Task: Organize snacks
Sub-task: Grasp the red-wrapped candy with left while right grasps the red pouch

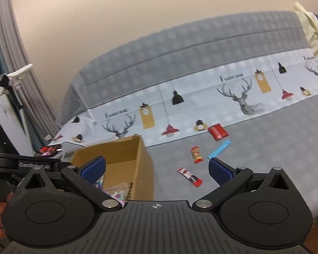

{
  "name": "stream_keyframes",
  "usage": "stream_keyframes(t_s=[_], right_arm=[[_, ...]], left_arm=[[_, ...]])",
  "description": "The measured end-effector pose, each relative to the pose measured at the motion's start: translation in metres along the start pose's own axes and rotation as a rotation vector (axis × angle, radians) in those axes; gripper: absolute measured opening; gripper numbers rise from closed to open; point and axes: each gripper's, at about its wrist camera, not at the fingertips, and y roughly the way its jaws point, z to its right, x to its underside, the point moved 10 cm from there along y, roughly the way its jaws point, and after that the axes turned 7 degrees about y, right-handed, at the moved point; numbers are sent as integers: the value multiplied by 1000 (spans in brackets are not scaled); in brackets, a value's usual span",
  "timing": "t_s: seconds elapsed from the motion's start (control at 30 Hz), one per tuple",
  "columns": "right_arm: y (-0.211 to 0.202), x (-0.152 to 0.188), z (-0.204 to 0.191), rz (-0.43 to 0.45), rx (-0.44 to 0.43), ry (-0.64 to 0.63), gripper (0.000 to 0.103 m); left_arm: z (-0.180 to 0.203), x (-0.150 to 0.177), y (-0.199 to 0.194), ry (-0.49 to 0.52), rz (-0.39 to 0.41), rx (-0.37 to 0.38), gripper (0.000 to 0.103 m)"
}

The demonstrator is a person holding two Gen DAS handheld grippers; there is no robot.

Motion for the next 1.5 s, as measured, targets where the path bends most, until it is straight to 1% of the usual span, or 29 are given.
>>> stream_keyframes(t_s=[0.17,0.27,0.37,0.47,0.53,0.6,0.67,0.8,0.9,0.97,1.03,1.07,1.13,1.2,1.23,1.27,1.3,1.33,1.37,1.4,1.43,1.47,1.5], right_arm=[[29,-5,33,-24,66,24,103],[52,-12,62,-36,126,40,103],[75,-21,95,-43,188,51,103],[103,-31,129,-65,249,46,103],[126,-38,150,-82,278,30,103],[153,-46,170,-100,310,1,103],[187,-55,188,-120,335,-26,103],[254,-66,223,-172,351,-68,103],[306,-68,241,-224,328,-95,103],[338,-67,250,-256,313,-104,103],[368,-64,254,-296,291,-107,103],[383,-61,252,-310,288,-110,103],[412,-52,244,-338,274,-128,103],[437,-42,238,-377,263,-160,103],[447,-36,237,-399,272,-178,103],[452,-36,237,-378,292,-211,103],[456,-38,232,-333,283,-248,103],[460,-37,230,-333,277,-265,103],[462,-39,229,-323,267,-262,103],[463,-39,230,-325,261,-263,103],[463,-39,229,-325,258,-275,96],[460,-40,227,-314,251,-288,88],[455,-41,224,-301,234,-297,62]], left_arm=[[25,-17,38,26,-58,36,103],[50,-32,66,53,-88,71,103],[85,-53,102,93,-111,109,103],[120,-75,147,125,-137,133,103],[143,-85,187,140,-179,132,103],[163,-91,224,150,-217,151,103],[185,-94,264,165,-265,182,103],[215,-85,337,188,-369,189,103],[224,-77,375,181,-427,196,103],[223,-72,395,170,-460,196,103],[216,-70,403,113,-475,250,103],[209,-69,405,82,-478,249,103],[199,-67,409,58,-468,248,103],[196,-68,412,62,-462,259,103],[195,-69,413,66,-464,256,103],[195,-69,414,66,-466,254,103],[195,-71,415,67,-463,250,103],[196,-72,415,75,-451,248,102],[199,-76,411,94,-432,255,92],[203,-81,406,122,-397,272,65],[207,-88,398,149,-359,287,42],[209,-90,394,164,-356,297,20],[209,-89,393,153,-372,310,20]])
